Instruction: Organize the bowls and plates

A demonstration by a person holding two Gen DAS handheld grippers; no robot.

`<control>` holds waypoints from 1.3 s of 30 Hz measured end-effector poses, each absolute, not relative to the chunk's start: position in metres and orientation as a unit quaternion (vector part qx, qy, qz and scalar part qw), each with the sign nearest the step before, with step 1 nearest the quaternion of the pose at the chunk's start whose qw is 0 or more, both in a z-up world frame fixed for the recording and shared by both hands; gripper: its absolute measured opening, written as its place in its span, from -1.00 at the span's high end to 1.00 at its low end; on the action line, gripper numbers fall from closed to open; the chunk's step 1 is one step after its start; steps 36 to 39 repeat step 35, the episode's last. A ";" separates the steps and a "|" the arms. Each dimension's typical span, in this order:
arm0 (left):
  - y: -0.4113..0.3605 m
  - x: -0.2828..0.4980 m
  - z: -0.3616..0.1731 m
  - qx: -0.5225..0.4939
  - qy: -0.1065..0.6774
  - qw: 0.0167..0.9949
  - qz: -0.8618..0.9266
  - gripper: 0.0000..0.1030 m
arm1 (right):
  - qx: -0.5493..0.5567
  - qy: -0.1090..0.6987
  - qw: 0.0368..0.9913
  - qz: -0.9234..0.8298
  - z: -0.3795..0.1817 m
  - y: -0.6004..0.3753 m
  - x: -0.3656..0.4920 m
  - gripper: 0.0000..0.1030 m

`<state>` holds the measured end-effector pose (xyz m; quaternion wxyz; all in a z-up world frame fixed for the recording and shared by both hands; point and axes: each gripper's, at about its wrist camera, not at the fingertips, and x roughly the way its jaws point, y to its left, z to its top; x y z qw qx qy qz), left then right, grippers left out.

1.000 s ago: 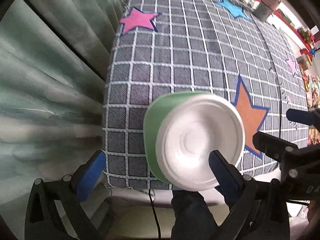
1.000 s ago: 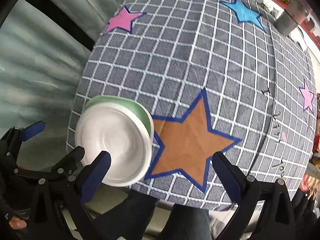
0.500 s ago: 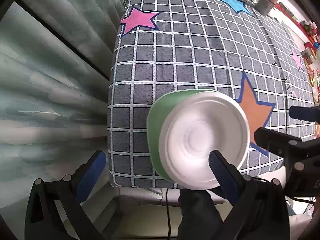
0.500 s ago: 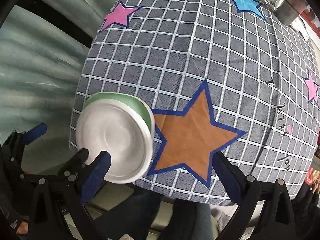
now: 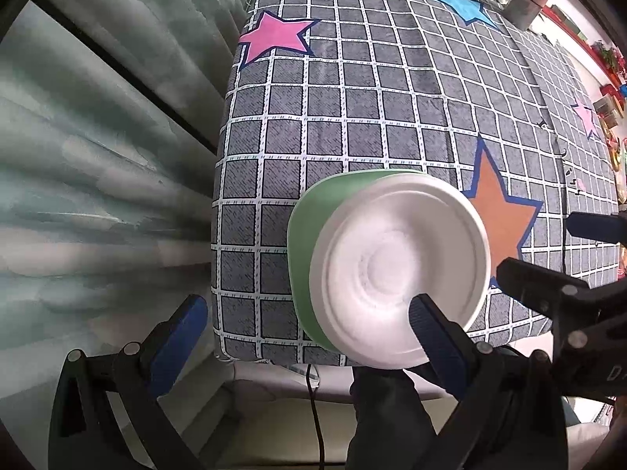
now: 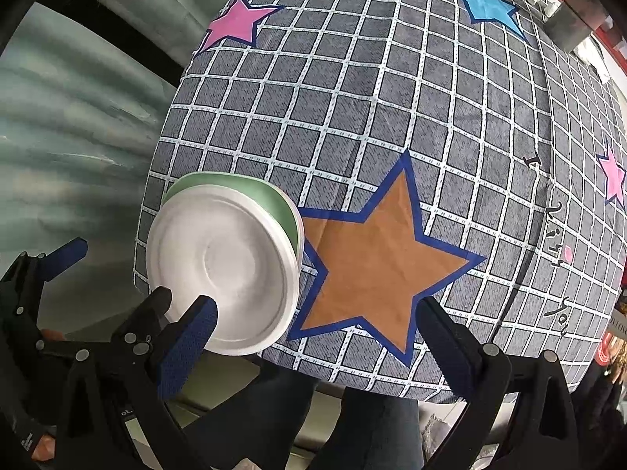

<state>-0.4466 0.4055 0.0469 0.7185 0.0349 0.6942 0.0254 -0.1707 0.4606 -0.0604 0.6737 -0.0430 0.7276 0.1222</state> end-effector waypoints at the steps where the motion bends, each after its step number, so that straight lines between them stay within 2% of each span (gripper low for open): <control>1: 0.405 -0.447 0.047 0.035 0.694 0.719 0.024 -0.99 | -0.043 0.728 0.674 0.121 -0.061 0.460 -0.171 -0.98; 39: 0.393 -0.436 0.040 0.032 0.697 0.716 0.018 -0.99 | -0.012 0.728 0.673 0.127 -0.066 0.447 -0.164 -0.98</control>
